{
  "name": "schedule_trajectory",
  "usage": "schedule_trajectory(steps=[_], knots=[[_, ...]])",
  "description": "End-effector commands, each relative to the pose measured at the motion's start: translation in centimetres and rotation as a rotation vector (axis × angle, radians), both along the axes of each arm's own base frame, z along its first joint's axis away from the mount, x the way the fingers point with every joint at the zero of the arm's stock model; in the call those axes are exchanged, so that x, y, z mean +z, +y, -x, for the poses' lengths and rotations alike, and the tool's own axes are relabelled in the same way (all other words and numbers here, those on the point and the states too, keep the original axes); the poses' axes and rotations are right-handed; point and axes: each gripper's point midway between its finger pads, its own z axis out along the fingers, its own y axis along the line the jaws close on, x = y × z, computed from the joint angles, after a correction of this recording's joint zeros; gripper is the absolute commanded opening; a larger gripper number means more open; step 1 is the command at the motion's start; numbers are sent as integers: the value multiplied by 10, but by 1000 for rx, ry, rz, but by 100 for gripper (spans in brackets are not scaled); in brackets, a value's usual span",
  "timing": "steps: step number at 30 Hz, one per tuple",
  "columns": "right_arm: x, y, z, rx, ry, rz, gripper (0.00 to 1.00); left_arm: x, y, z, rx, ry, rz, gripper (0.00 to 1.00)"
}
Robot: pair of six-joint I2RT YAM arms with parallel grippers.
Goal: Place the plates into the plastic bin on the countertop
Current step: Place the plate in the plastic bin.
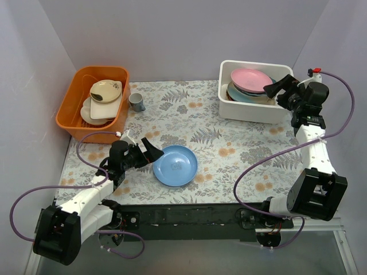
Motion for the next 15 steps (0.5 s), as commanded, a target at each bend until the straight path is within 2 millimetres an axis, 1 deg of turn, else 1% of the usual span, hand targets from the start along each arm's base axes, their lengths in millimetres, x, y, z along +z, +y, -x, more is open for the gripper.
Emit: schedule_trajectory(steps=[1, 6, 10, 13, 14, 15], knots=[[13, 5, 12, 20, -37, 33, 92, 4, -2, -4, -23, -16, -19, 98], [9, 7, 17, 28, -15, 45, 92, 5, -4, -7, -24, -11, -20, 98], [8, 15, 17, 57, -9, 48, 92, 3, 0, -8, -3, -6, -37, 98], [5, 29, 13, 96, 10, 59, 92, 2, 6, -7, 24, -4, -57, 98], [4, 40, 12, 123, 17, 72, 92, 2, 8, -5, 26, -1, -61, 98], [1, 46, 10, 137, 28, 77, 92, 3, 9, -4, 28, -1, -63, 98]])
